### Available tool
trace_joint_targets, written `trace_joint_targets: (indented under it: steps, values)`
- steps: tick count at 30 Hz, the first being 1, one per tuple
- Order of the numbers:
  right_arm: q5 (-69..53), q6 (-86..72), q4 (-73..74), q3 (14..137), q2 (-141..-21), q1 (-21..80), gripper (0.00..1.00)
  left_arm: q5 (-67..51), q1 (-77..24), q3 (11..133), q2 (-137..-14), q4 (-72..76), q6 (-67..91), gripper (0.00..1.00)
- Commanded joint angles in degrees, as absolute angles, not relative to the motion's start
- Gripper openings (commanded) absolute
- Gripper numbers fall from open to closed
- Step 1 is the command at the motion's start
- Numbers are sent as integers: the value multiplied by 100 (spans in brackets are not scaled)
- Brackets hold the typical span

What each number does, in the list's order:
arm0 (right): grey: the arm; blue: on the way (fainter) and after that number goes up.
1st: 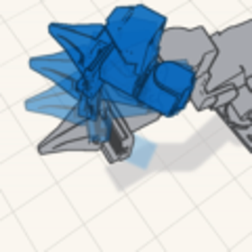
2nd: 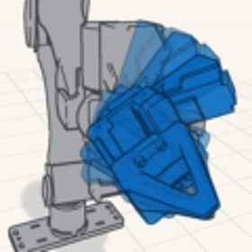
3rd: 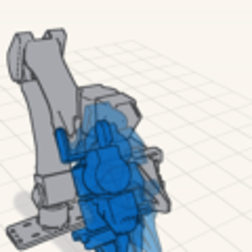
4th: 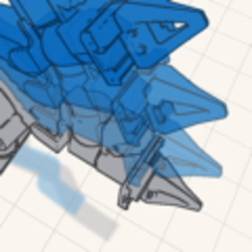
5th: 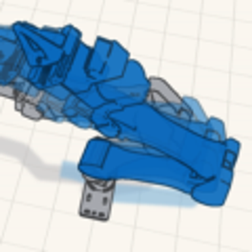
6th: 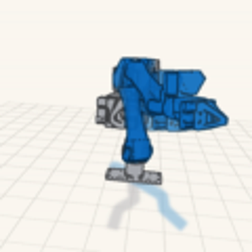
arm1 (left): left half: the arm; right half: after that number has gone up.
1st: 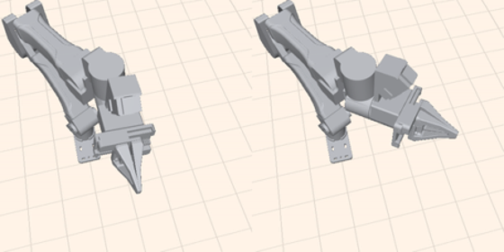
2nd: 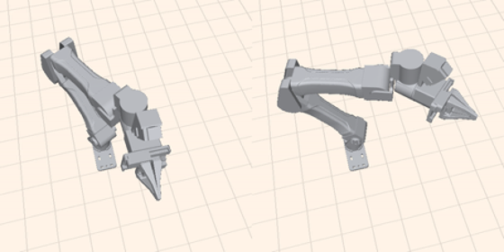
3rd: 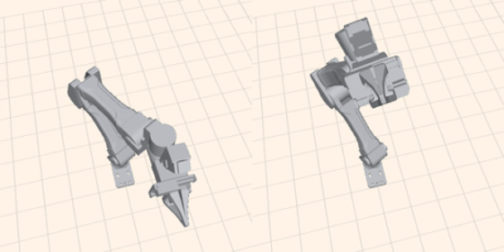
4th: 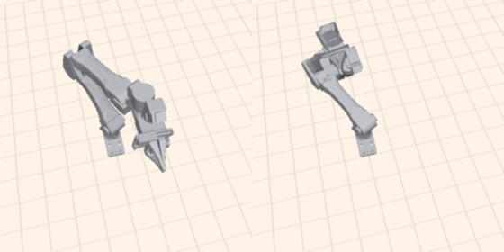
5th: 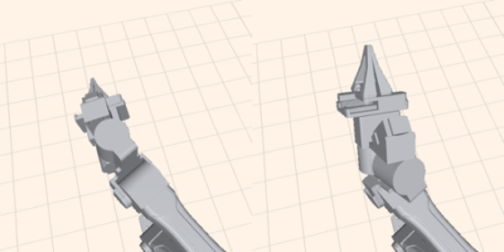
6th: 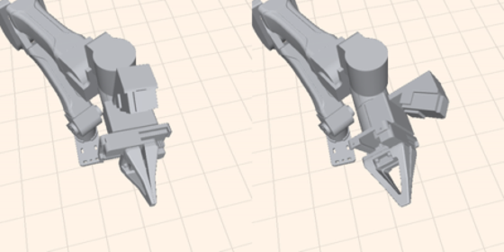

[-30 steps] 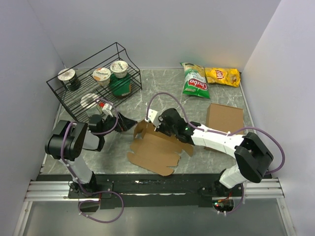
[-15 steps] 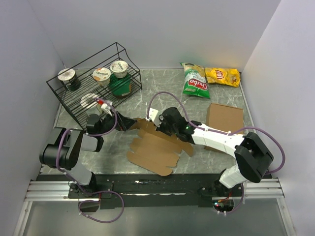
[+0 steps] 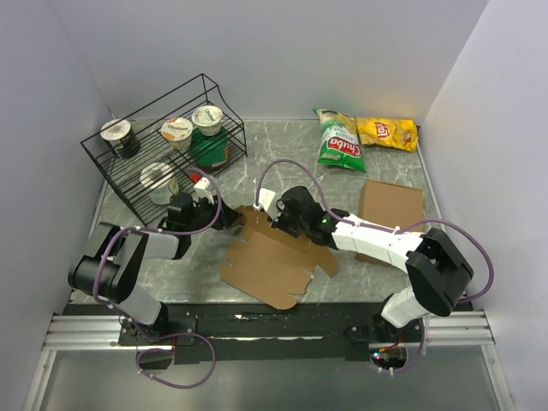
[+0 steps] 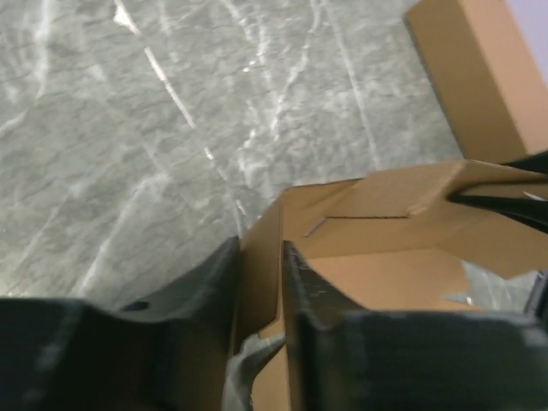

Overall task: Fold the paper box
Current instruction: Fold the paper box at the center of the board.

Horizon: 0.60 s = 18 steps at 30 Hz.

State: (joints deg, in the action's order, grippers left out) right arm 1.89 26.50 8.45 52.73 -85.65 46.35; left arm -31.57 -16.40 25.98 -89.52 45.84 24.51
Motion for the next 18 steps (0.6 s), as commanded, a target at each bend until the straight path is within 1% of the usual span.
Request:
trace_joint_targets:
  steps: [1, 3, 4, 7, 8, 9, 14, 18]
  values:
    - [141, 2496, 1002, 5502, -8517, 4606, 27, -2593, -1802, 2821, -8745, 4158, 2004, 26]
    - [123, 2426, 1046, 5502, -8412, 4579, 30, -2366, -1863, 2847, -8684, 4035, 1934, 20]
    - [80, 2408, 1098, 5502, -8385, 4562, 31, -2312, -1889, 2839, -8657, 4025, 1907, 20]
    - [-104, 2277, 1178, 5493, -8201, 4491, 40, -1900, -2065, 2848, -8526, 3850, 1715, 15]
    - [-158, 2242, 1221, 5476, -8113, 4465, 45, -1759, -2126, 2865, -8438, 3763, 1636, 15]
    - [-202, 2180, 1230, 5476, -8051, 4447, 47, -1627, -2240, 2883, -8403, 3692, 1513, 14]
    - [-508, 2004, 1222, 5423, -7744, 4281, 50, -1204, -2452, 2936, -8209, 3393, 1187, 10]
    - [-1019, 1811, 1125, 5388, -7524, 3921, 48, -1239, -2487, 2936, -8121, 3357, 985, 7]
